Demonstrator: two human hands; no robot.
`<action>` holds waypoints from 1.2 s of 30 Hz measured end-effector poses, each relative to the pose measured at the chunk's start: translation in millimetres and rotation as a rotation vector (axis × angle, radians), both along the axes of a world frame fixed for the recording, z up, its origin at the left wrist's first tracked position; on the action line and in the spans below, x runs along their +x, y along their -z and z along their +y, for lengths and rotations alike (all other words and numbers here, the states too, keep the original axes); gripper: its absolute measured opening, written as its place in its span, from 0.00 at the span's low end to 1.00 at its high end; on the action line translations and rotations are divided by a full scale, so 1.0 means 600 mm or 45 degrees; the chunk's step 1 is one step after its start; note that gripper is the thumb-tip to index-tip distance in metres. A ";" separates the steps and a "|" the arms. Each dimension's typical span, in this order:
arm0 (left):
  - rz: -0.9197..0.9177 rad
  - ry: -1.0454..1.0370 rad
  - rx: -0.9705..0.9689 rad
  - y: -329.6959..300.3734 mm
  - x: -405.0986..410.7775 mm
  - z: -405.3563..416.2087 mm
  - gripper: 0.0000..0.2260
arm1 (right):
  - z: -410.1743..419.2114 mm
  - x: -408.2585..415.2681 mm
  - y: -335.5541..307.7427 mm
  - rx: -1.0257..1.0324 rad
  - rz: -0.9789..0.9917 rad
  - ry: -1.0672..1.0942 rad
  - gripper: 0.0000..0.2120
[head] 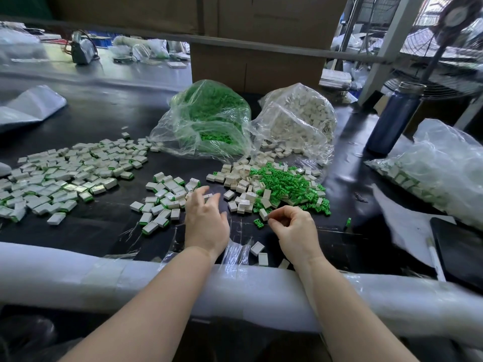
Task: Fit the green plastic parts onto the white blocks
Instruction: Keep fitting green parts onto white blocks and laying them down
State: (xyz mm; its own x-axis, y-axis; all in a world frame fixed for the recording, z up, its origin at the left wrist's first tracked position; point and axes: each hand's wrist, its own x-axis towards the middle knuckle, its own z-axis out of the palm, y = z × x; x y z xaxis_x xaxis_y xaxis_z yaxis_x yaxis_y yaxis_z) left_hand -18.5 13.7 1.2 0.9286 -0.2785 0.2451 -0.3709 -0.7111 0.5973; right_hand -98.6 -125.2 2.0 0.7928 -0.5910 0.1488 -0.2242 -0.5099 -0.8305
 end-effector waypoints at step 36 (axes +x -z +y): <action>-0.028 0.300 -0.220 -0.007 -0.016 -0.007 0.04 | 0.009 -0.003 -0.005 -0.011 -0.079 -0.127 0.09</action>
